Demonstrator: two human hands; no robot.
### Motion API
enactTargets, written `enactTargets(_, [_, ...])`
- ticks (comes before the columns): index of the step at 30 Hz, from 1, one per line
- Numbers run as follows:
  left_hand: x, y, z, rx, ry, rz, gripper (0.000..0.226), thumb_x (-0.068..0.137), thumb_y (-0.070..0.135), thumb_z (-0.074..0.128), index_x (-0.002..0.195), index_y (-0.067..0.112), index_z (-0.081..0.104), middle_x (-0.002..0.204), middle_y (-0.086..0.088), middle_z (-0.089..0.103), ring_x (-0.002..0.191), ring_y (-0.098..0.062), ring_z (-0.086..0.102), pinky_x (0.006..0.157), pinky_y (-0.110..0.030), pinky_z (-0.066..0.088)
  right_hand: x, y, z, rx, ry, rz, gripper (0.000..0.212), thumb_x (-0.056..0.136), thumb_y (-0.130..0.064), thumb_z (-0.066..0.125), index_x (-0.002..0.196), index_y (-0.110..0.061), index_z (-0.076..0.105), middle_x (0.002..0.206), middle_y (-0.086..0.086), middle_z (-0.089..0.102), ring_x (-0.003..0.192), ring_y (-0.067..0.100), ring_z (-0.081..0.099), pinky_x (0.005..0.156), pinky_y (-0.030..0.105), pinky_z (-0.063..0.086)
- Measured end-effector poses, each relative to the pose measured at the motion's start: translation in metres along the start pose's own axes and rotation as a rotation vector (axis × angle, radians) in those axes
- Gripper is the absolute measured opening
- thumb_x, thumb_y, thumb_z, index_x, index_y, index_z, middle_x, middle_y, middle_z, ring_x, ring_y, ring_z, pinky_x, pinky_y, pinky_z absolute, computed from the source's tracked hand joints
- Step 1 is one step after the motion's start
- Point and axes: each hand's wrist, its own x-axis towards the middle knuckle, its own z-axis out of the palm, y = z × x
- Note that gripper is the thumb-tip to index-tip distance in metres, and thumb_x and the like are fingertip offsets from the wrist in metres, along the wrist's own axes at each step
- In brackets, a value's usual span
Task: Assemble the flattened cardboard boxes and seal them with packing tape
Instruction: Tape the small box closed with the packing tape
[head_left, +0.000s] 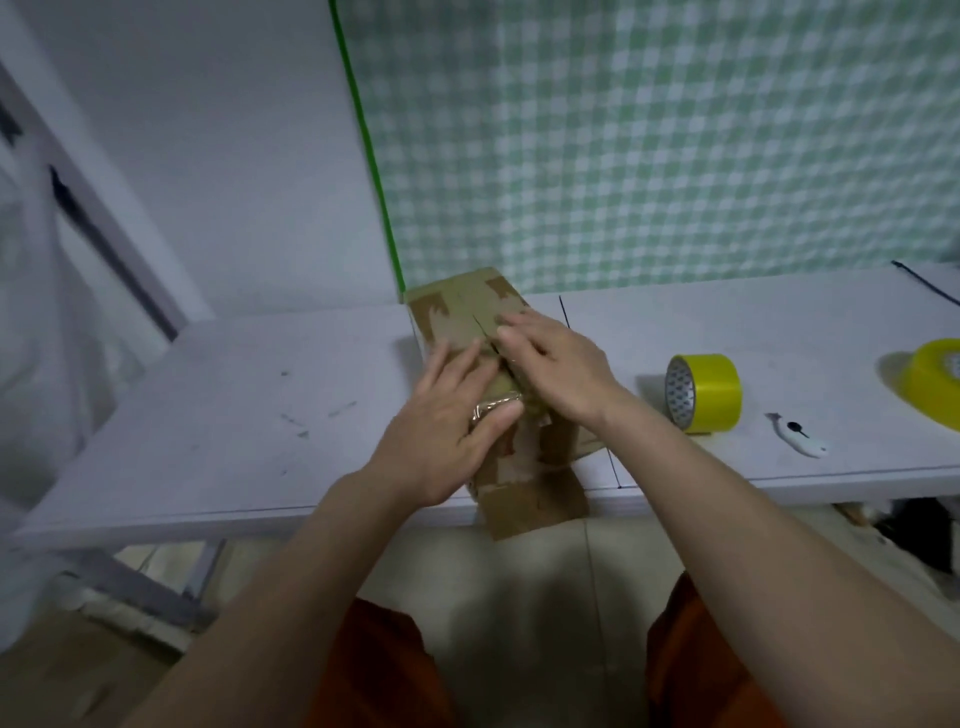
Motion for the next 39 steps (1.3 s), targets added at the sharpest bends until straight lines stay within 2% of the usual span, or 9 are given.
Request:
enactTargets(3, [0.003, -0.001, 0.001, -0.008, 0.036, 0.004, 0.089, 0.081, 0.078, 0.013, 0.151, 0.025, 0.027, 0.161, 0.009, 0.015, 0.147, -0.007, -0.007, 0.118, -0.032, 0.004, -0.004, 0.012, -0.002, 0.488, 0.085, 0.072, 0.037, 0.101, -0.038, 0.037, 0.111, -0.023, 0.069, 0.124, -0.017, 0.059, 0.12, 0.003, 0.051, 0.104, 0.02, 0.036])
enactTargets(9, [0.003, -0.007, 0.011, -0.112, 0.096, 0.044, 0.08, 0.084, 0.07, 0.018, 0.151, 0.026, 0.026, 0.16, 0.007, 0.016, 0.147, -0.006, -0.006, 0.117, -0.028, 0.001, -0.008, 0.026, 0.023, 0.679, 0.313, 0.084, 0.053, 0.102, -0.04, 0.03, 0.107, -0.008, 0.072, 0.109, -0.025, 0.063, 0.104, -0.011, 0.057, 0.085, 0.007, 0.045])
enactTargets(13, [0.008, -0.004, 0.021, -0.102, 0.251, -0.012, 0.068, 0.087, 0.066, 0.034, 0.14, 0.027, 0.049, 0.15, 0.002, 0.039, 0.142, -0.016, 0.018, 0.114, -0.034, 0.019, -0.005, 0.049, 0.033, 0.47, 0.376, -0.141, 0.026, 0.095, -0.037, 0.047, 0.098, -0.025, 0.07, 0.129, 0.001, 0.06, 0.12, 0.004, 0.053, 0.101, 0.017, 0.041])
enactTargets(17, [0.014, -0.002, 0.025, -0.031, 0.36, -0.032, 0.052, 0.082, 0.053, 0.064, 0.128, 0.028, 0.062, 0.138, 0.0, 0.052, 0.131, -0.02, 0.032, 0.104, -0.036, 0.032, 0.003, 0.075, 0.021, 0.118, 0.27, -0.377, 0.051, 0.084, -0.05, 0.057, 0.114, -0.01, 0.068, 0.137, 0.005, 0.054, 0.126, 0.01, 0.049, 0.108, 0.023, 0.036])
enactTargets(21, [0.016, -0.004, 0.026, -0.01, 0.364, -0.028, 0.057, 0.078, 0.043, 0.073, 0.131, 0.027, 0.059, 0.138, 0.004, 0.052, 0.13, -0.017, 0.033, 0.101, -0.028, 0.029, 0.01, 0.086, 0.005, -0.1, 0.153, -0.49, 0.069, 0.078, -0.064, 0.057, 0.124, -0.013, 0.062, 0.141, 0.002, 0.049, 0.131, 0.01, 0.044, 0.11, 0.027, 0.035])
enactTargets(27, [0.007, -0.02, 0.012, -0.168, 0.232, 0.017, 0.079, 0.06, 0.034, 0.089, 0.128, 0.019, 0.053, 0.147, 0.001, 0.039, 0.137, -0.015, 0.031, 0.113, -0.037, 0.031, -0.002, 0.071, -0.007, -0.043, 0.013, -0.328, 0.074, 0.066, -0.055, 0.071, 0.132, -0.025, 0.054, 0.15, -0.008, 0.037, 0.14, 0.008, 0.03, 0.116, 0.033, 0.027])
enactTargets(31, [0.001, -0.036, -0.002, -0.106, 0.107, 0.076, 0.094, 0.059, 0.033, 0.09, 0.141, 0.027, 0.044, 0.153, 0.0, 0.025, 0.145, -0.015, 0.018, 0.117, -0.044, 0.027, -0.021, 0.043, -0.01, -0.464, 0.027, -0.308, 0.093, 0.063, -0.078, 0.051, 0.14, -0.026, 0.044, 0.155, -0.005, 0.027, 0.147, 0.02, 0.01, 0.12, 0.042, 0.008])
enactTargets(35, [-0.001, -0.041, -0.005, -0.075, 0.055, 0.093, 0.107, 0.063, 0.033, 0.089, 0.15, 0.023, 0.027, 0.158, 0.001, 0.024, 0.148, -0.011, 0.011, 0.119, -0.041, 0.025, -0.029, 0.012, 0.021, -0.413, 0.109, -0.317, 0.082, 0.074, -0.078, 0.037, 0.131, -0.023, 0.057, 0.141, 0.0, 0.05, 0.137, 0.019, 0.035, 0.116, 0.036, 0.015])
enactTargets(39, [-0.004, -0.046, -0.009, 0.073, 0.035, 0.134, 0.102, 0.071, 0.023, 0.084, 0.152, 0.024, 0.022, 0.161, 0.005, 0.013, 0.149, -0.011, 0.003, 0.12, -0.032, 0.017, -0.027, 0.02, 0.033, -0.441, 0.235, -0.374, 0.054, 0.075, -0.054, 0.062, 0.117, -0.021, 0.068, 0.123, 0.002, 0.064, 0.116, 0.027, 0.057, 0.102, 0.033, 0.031])
